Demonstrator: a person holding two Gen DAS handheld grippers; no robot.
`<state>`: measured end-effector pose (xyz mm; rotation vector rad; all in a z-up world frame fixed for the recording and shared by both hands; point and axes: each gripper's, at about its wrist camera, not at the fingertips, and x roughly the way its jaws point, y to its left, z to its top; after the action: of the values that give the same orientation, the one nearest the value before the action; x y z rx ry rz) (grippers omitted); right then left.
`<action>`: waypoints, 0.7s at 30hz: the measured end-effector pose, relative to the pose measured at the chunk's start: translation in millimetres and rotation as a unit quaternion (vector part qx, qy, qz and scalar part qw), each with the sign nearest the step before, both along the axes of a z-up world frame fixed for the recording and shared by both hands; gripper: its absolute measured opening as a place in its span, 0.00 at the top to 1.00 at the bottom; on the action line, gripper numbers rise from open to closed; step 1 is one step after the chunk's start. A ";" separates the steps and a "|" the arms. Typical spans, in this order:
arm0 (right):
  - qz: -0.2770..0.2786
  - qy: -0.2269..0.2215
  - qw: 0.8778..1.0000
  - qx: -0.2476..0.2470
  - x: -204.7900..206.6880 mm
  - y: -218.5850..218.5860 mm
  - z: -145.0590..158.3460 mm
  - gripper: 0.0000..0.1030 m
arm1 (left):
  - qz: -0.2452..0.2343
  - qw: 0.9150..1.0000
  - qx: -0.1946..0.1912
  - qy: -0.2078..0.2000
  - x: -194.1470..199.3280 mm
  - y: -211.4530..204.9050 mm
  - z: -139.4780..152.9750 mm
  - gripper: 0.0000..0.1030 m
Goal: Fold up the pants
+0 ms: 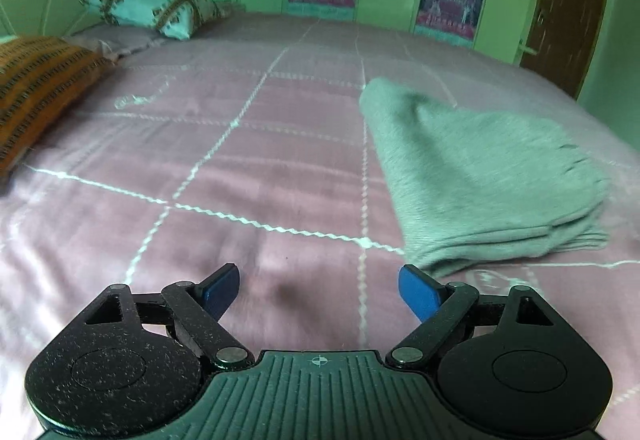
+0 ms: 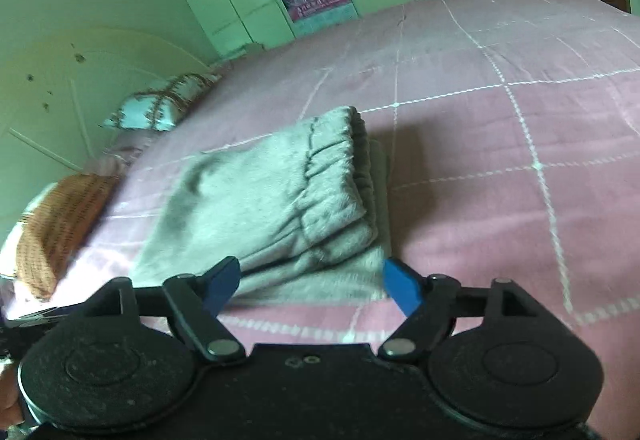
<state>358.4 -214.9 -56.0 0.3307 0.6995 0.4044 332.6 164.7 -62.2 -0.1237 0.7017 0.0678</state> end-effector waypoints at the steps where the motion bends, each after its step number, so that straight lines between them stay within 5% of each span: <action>1: 0.002 0.003 1.000 0.008 -8.9 -3.7 3.5 0.23 | -0.003 1.000 -0.001 -0.005 -8.1 -2.7 5.5 0.16; 7: 0.008 -0.016 1.000 0.021 -84.1 -11.6 26.8 0.07 | -0.018 0.999 -0.002 -0.042 -73.4 -28.2 40.7 0.00; 18: -0.009 -0.092 0.996 -0.015 -247.8 -19.6 60.0 0.06 | -0.021 0.998 0.010 -0.065 -224.8 -68.0 59.0 0.00; 21: -0.010 -0.120 0.992 -0.025 -285.0 -15.3 66.8 0.06 | -0.005 0.996 0.048 -0.073 -256.3 -85.9 63.6 0.00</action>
<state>73.4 -230.2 10.8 0.2375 0.4702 0.3997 76.2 78.9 1.4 -0.0326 0.5513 0.0818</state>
